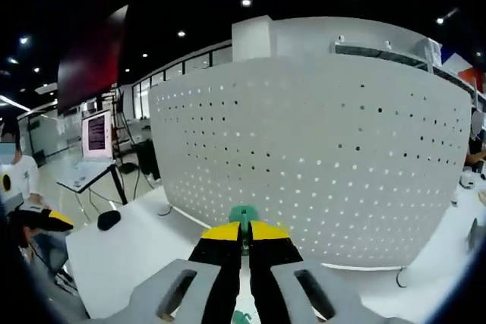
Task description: Insert the hook assembly into the mounting plate slot until the hook locks in place.
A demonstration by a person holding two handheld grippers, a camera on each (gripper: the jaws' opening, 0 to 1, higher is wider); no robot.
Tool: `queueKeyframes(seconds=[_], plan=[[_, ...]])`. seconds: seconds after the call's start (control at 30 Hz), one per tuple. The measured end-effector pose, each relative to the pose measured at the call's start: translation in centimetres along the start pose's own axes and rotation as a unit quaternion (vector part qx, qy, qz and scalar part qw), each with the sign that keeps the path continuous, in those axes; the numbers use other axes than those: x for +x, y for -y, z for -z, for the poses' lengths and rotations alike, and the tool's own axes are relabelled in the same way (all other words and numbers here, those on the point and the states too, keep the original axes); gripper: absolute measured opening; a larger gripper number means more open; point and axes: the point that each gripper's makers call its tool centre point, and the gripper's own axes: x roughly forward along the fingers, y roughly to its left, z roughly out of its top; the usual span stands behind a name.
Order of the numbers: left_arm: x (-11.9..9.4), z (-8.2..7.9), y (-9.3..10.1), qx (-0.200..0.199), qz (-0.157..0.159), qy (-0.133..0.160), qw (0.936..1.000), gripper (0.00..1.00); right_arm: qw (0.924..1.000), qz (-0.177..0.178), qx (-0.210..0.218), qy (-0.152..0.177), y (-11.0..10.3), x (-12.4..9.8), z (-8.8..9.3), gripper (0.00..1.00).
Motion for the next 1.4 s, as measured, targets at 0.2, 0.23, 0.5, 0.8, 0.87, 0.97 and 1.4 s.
queueKeyframes(seconds=[0.2, 0.23, 0.5, 0.8, 0.87, 0.97, 1.4], plan=[[0.0, 0.1, 0.2, -0.001, 0.005, 0.000, 1.0000, 0.91, 0.9988, 0.022, -0.006, 0.044, 0.6, -0.9, -2.7, 0.01], [0.0, 0.1, 0.2, -0.001, 0.005, 0.000, 1.0000, 0.91, 0.9987, 0.022, -0.006, 0.046, 0.7, -0.9, -2.9, 0.01], [0.0, 0.0, 0.2, 0.000, 0.006, 0.001, 1.0000, 0.91, 0.9947, 0.038, -0.013, 0.094, 1.1, -1.8, -6.4, 0.01], [0.0, 0.0, 0.2, 0.001, 0.007, 0.000, 1.0000, 0.90, 0.9872, 0.062, -0.037, 0.143, 1.4, -2.3, -9.3, 0.01], [0.0, 0.0, 0.1, 0.001, 0.008, -0.001, 1.0000, 0.90, 0.9863, 0.064, -0.036, 0.148, 1.5, -2.3, -9.6, 0.01], [-0.1, 0.1, 0.1, 0.000, 0.008, -0.001, 1.0000, 0.90, 0.9841, 0.071, -0.033, 0.159, 1.8, -2.3, -10.2, 0.01], [0.1, 0.5, -0.2, -0.003, 0.009, -0.007, 0.9999, 0.90, 0.9636, 0.131, -0.025, 0.232, 4.3, -3.2, -13.2, 0.01]])
